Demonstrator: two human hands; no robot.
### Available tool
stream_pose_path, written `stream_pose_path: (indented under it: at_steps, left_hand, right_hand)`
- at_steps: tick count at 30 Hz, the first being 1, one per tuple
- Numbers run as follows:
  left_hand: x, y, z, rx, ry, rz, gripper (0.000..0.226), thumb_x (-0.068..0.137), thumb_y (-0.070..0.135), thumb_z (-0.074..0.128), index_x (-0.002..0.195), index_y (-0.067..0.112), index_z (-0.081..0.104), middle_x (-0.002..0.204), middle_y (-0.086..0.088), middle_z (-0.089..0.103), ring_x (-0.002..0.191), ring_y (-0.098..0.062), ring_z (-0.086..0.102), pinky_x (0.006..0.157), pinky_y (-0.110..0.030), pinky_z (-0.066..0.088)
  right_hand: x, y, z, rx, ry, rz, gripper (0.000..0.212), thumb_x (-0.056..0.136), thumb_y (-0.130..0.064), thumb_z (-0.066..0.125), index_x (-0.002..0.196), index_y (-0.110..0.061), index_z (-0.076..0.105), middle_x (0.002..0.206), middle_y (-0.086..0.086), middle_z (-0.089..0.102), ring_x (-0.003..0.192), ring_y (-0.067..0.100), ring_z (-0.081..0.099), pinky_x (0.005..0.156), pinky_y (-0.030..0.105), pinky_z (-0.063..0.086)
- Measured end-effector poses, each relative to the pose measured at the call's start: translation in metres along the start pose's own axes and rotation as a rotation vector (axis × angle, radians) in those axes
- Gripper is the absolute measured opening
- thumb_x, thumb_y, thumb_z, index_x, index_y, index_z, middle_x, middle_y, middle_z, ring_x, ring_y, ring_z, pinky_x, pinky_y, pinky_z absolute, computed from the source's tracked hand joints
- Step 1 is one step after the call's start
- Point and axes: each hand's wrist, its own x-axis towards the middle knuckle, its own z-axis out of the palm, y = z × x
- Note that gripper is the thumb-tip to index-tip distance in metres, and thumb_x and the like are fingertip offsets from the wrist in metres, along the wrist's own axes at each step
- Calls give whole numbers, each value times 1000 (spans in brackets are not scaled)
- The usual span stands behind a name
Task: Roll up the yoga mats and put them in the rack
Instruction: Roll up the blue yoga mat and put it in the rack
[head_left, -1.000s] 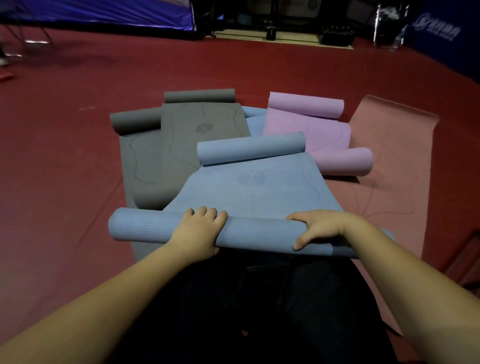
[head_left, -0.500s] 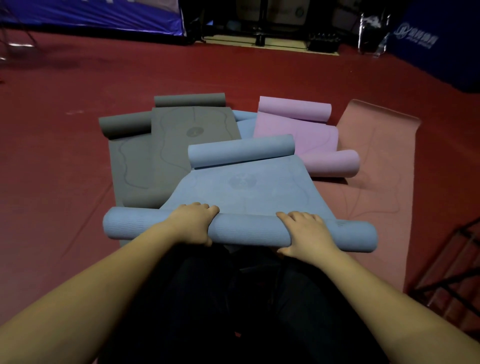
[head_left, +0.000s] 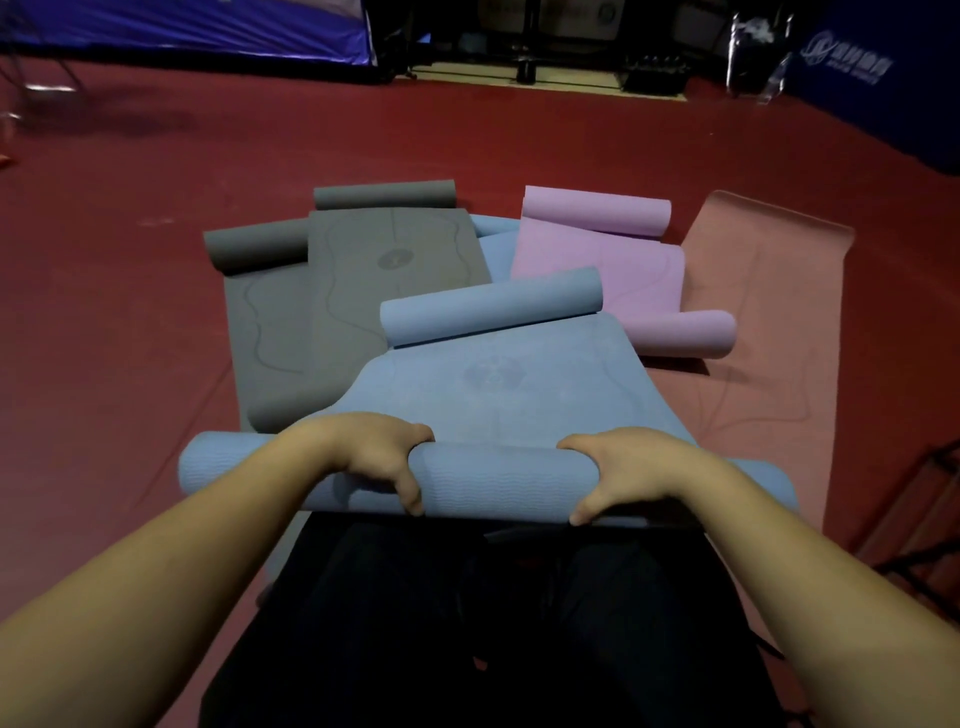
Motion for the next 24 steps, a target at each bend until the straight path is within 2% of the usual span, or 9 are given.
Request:
stream_pose_path:
  at_steps: [4, 6, 8, 11, 14, 17, 20, 22, 24]
  left_hand:
    - [-1, -9, 9, 38, 260, 98, 84, 50, 65, 70, 124, 33, 49, 114, 14, 48, 106, -8, 47, 93, -32, 44]
    - [-6, -11, 20, 164, 444, 140, 81, 57, 67, 60, 128, 29, 49, 113, 12, 46, 108, -11, 43, 94, -33, 41]
    - [-7, -13, 40, 352, 642, 184, 79, 62, 66, 54, 130, 26, 50, 117, 6, 50, 108, -18, 48, 93, -38, 43]
    - [4, -17, 68, 550, 811, 164, 94, 56, 70, 66, 132, 18, 50, 113, -2, 60, 96, -26, 59, 82, -41, 51]
    - [12, -18, 72, 574, 817, 103, 97, 52, 72, 73, 130, 19, 48, 107, -2, 62, 90, -27, 62, 78, -41, 51]
    - [13, -13, 63, 526, 732, 63, 80, 65, 69, 65, 130, 26, 44, 113, 2, 58, 100, -24, 58, 87, -41, 46]
    - [14, -8, 48, 459, 611, 28, 76, 69, 68, 65, 130, 30, 41, 118, 4, 56, 109, -22, 55, 90, -39, 44]
    - [17, -9, 36, 407, 530, 24, 76, 67, 67, 68, 129, 31, 43, 118, 5, 58, 110, -22, 55, 89, -39, 45]
    - [21, -11, 24, 340, 442, 23, 75, 65, 67, 71, 125, 32, 45, 116, 5, 60, 107, -21, 57, 85, -37, 47]
  right_hand:
    - [19, 8, -11, 194, -164, 20, 59, 66, -54, 82, 117, -41, 55, 106, -18, 61, 98, 10, 58, 83, 25, 43]
    - [26, 15, -13, 292, -217, 32, 50, 68, -48, 83, 112, -39, 59, 106, -18, 63, 98, 8, 60, 81, 23, 45]
    - [33, 20, -15, 368, -265, 40, 44, 70, -43, 83, 109, -38, 63, 108, -15, 67, 100, 9, 64, 86, 25, 49]
    - [42, 25, -15, 430, -318, 47, 42, 66, -45, 84, 103, -39, 66, 108, -12, 70, 101, 14, 67, 93, 31, 51]
    - [48, 26, -12, 402, -310, 43, 51, 58, -56, 83, 104, -42, 65, 109, -14, 69, 104, 12, 65, 97, 33, 49]
    - [42, 24, -10, 295, -232, 18, 47, 70, -56, 80, 110, -43, 60, 114, -17, 65, 106, 9, 60, 100, 30, 44]
    - [28, 20, -7, 234, -81, 24, 53, 78, -59, 73, 125, -41, 55, 120, -19, 61, 111, 7, 57, 98, 26, 42]
    - [20, 16, 2, 122, 74, 38, 60, 80, -71, 59, 130, -38, 53, 126, -18, 58, 116, 8, 55, 98, 29, 43]
    - [16, 12, 17, 2, 243, 60, 80, 74, -84, 33, 134, -35, 51, 133, -12, 57, 121, 14, 54, 99, 34, 43]
